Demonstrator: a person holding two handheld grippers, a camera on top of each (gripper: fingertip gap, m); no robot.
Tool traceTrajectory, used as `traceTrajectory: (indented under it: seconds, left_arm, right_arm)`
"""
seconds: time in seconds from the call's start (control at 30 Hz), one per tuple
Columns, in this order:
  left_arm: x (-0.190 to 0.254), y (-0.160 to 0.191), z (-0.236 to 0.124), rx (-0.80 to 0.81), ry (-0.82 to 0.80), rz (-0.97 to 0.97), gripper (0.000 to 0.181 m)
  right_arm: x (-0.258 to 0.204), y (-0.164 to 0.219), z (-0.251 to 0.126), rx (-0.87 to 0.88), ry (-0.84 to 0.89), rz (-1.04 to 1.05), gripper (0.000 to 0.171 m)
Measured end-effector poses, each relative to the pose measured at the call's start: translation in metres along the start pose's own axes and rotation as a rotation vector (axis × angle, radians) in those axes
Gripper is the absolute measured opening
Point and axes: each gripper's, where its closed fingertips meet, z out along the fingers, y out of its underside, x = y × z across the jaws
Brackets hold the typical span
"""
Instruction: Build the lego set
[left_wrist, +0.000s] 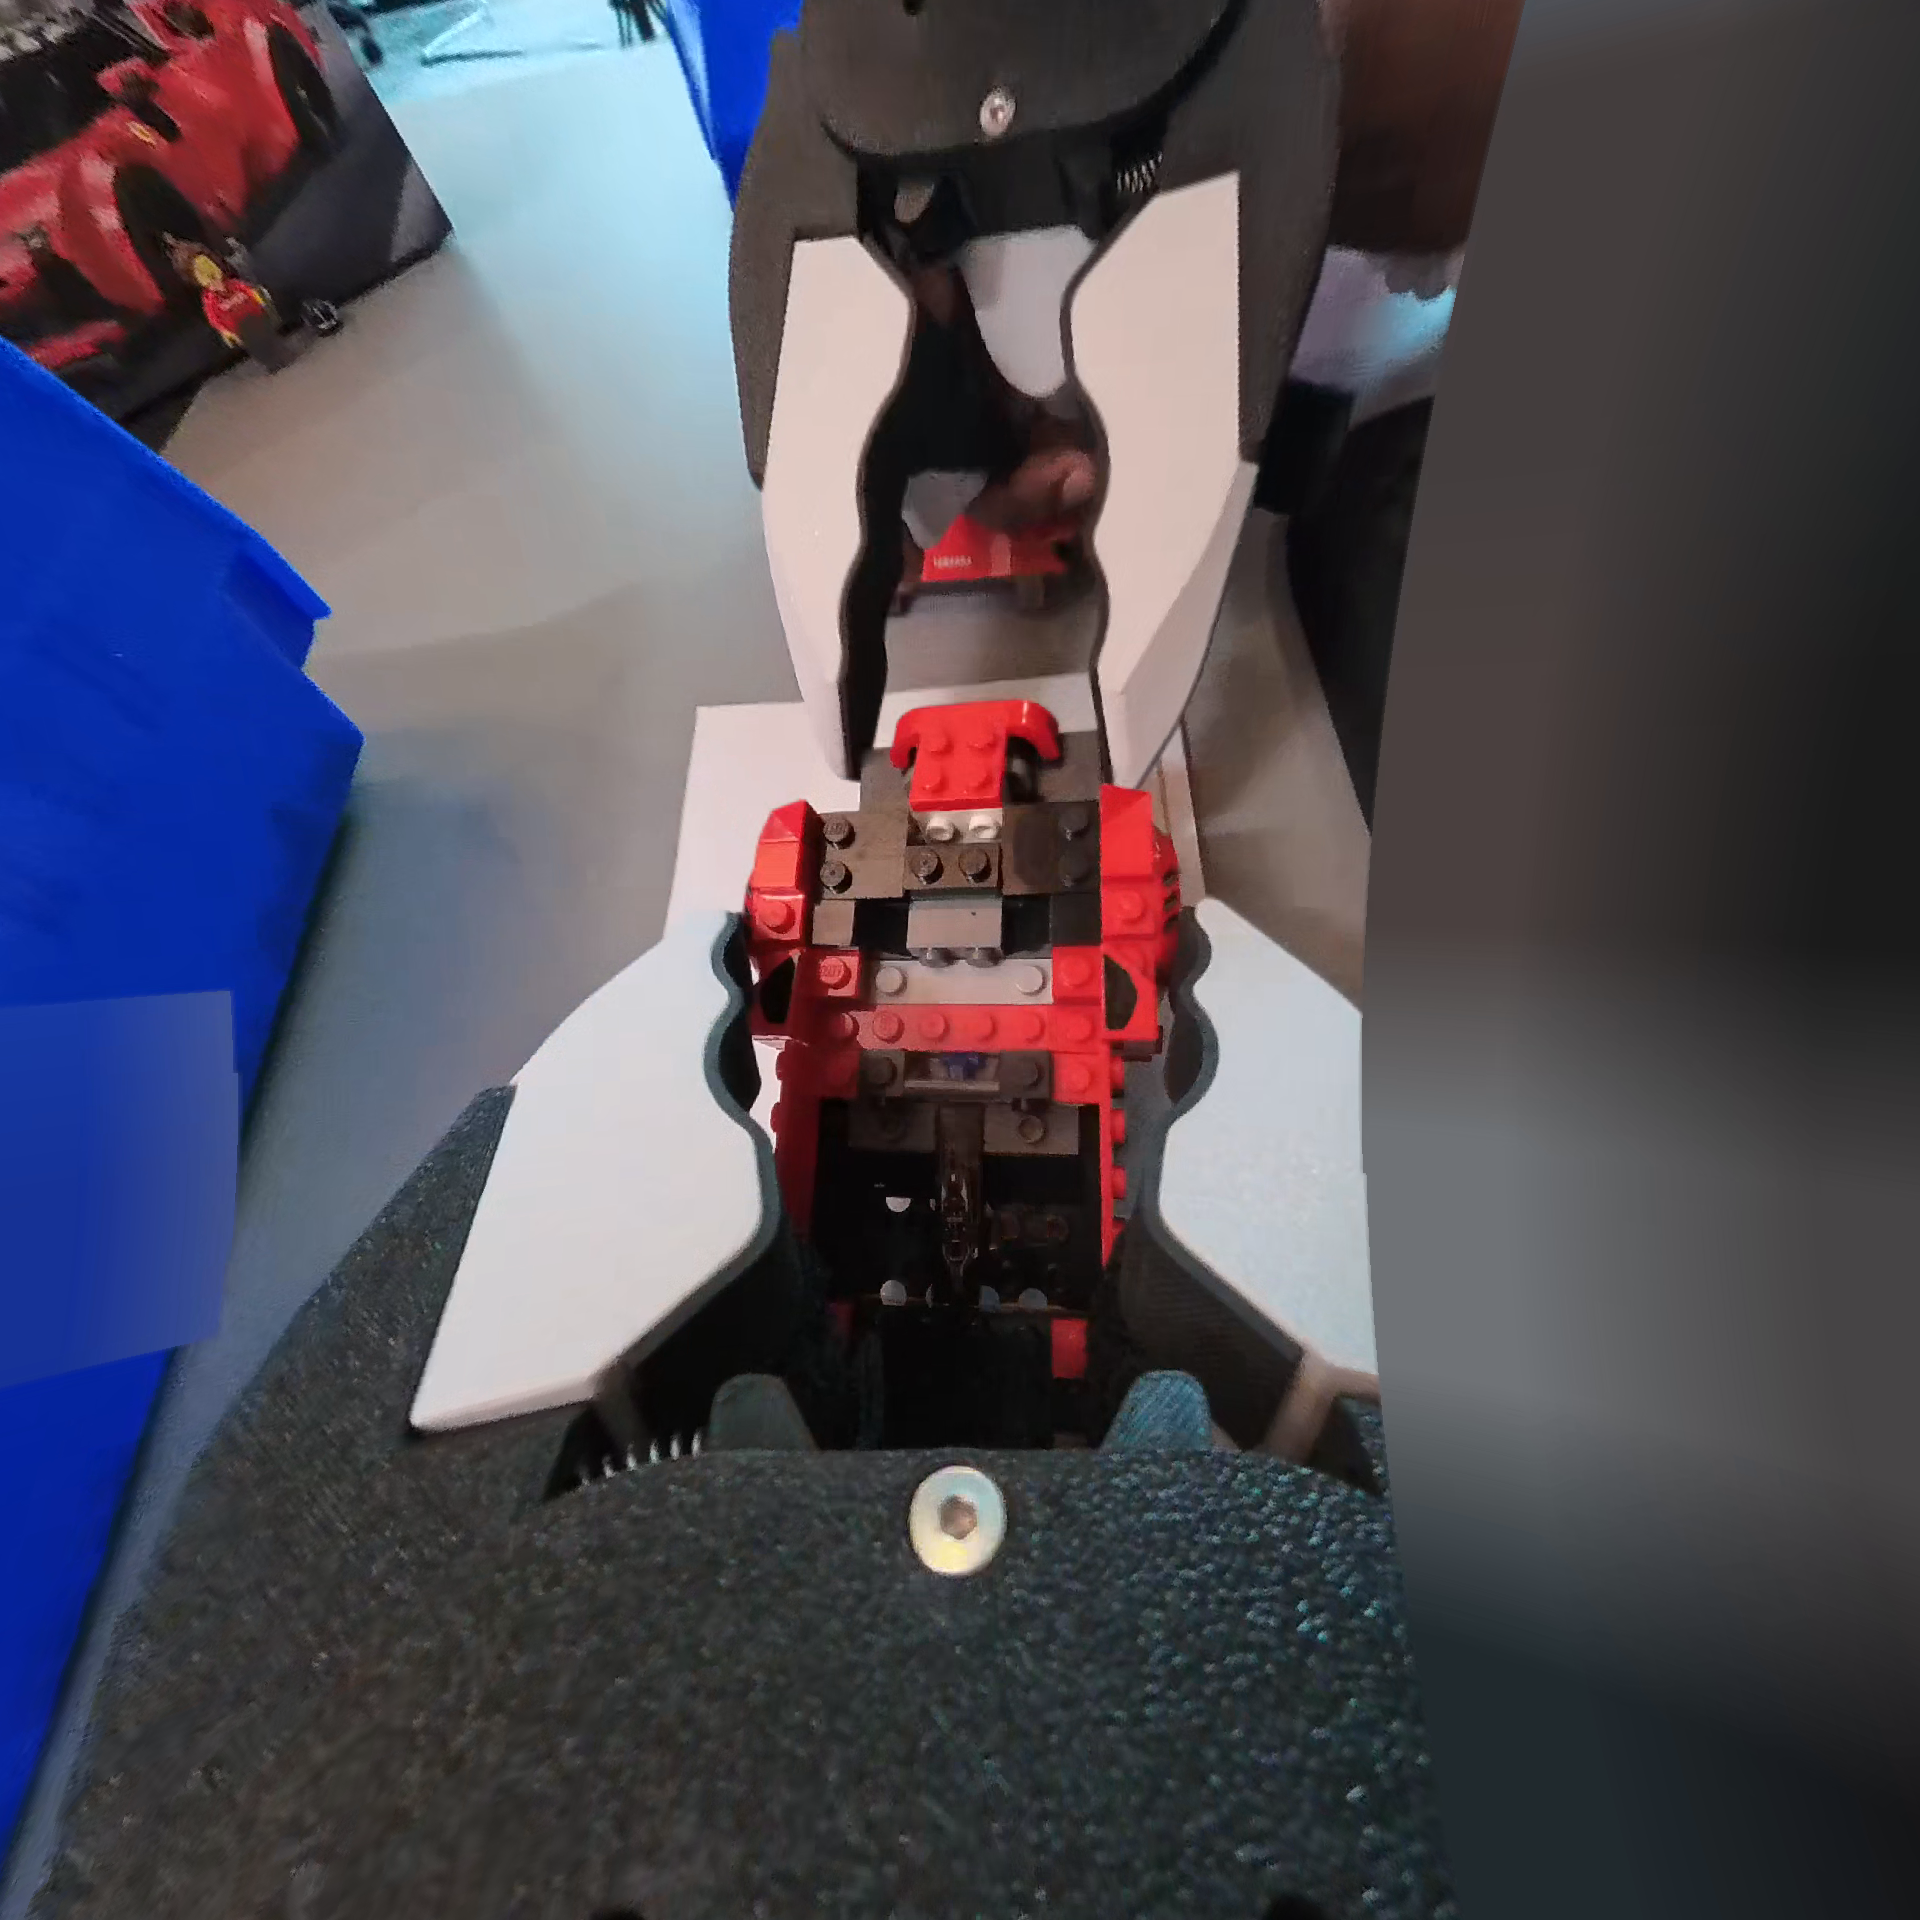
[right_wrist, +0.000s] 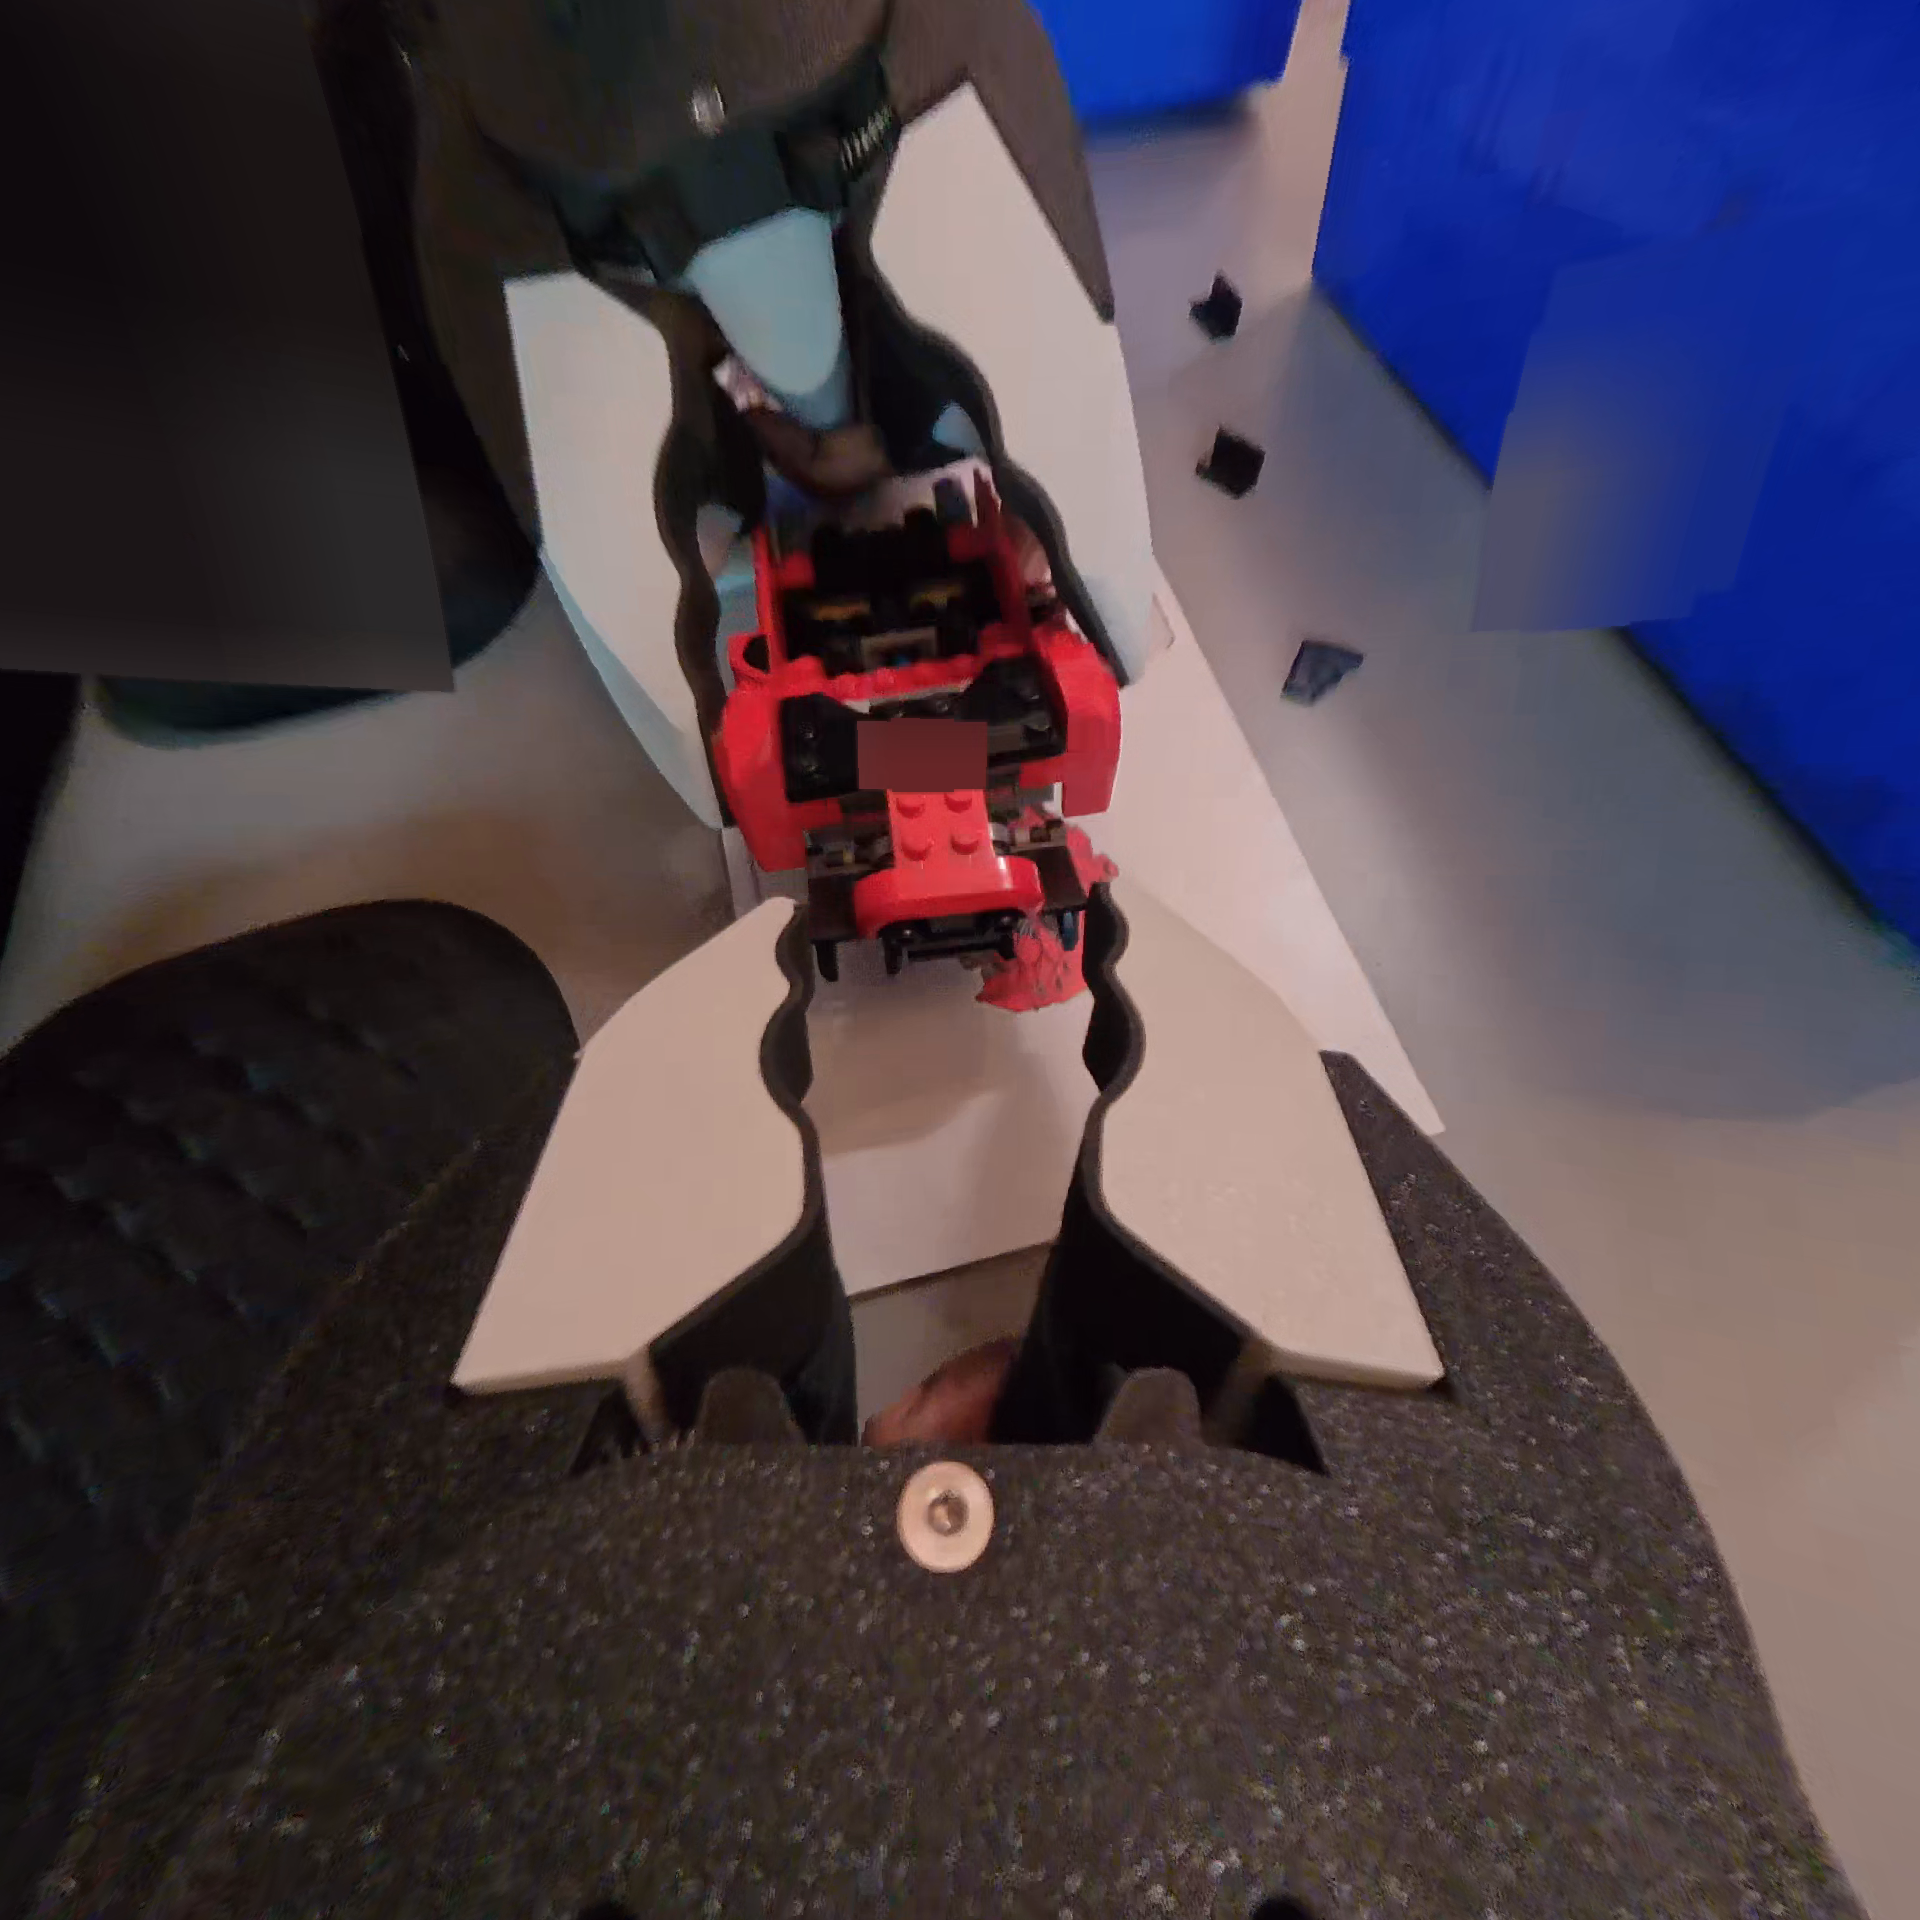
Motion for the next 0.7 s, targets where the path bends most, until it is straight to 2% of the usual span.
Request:
traceTrajectory:
  seconds: [0.17,0.37,0.57,0.7]
  left_arm:
    - [0.005,0.001,0.003,-0.021,0.014,0.037,0.077]
    - [0.011,0.01,0.008,-0.139,0.003,0.15,0.077]
    - [0.012,0.019,0.011,-0.223,-0.012,0.177,0.077]
    - [0.012,0.021,0.012,-0.25,-0.007,0.128,0.077]
  right_arm:
    - [-0.004,0.013,0.009,-0.079,0.04,0.005,0.051]
    - [-0.006,0.022,0.012,-0.16,0.094,-0.06,0.051]
    - [-0.005,0.024,0.012,-0.208,0.123,-0.1,0.05]
    - [-0.005,0.025,0.013,-0.204,0.11,-0.08,0.05]
